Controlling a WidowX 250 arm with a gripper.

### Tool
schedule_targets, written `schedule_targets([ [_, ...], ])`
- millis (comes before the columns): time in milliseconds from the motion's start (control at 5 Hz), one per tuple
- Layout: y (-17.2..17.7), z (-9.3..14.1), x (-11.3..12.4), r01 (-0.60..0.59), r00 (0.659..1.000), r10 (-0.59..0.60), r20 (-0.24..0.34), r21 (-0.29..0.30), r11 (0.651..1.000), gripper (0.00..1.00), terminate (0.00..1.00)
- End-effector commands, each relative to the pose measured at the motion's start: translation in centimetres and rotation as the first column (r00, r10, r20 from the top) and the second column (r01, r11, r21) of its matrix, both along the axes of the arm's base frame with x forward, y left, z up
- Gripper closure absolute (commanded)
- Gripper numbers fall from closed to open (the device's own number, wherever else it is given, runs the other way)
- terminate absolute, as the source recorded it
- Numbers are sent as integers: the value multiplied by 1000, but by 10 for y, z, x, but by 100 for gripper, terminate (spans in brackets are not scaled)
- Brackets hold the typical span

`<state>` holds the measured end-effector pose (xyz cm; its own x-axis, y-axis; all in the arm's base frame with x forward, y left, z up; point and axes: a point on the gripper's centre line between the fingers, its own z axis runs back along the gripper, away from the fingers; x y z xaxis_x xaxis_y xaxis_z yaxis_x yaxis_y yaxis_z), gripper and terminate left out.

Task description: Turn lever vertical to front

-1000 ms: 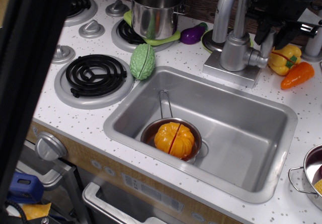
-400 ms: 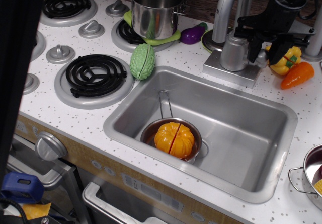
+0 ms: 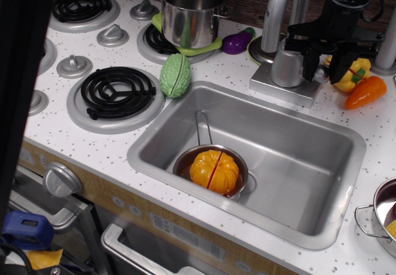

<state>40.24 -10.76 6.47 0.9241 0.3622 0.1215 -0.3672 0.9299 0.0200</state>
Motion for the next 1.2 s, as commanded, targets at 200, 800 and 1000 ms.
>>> schedule_targets([
  [200, -23, 4, -33, -28, 999, 29, -41, 36, 999, 100, 0],
  [800, -17, 24, -25, -16, 1000, 14, 12, 153, 988, 100, 0],
  [1000, -11, 39, -11, 37, 996, -52, 69, 197, 980, 100, 100],
])
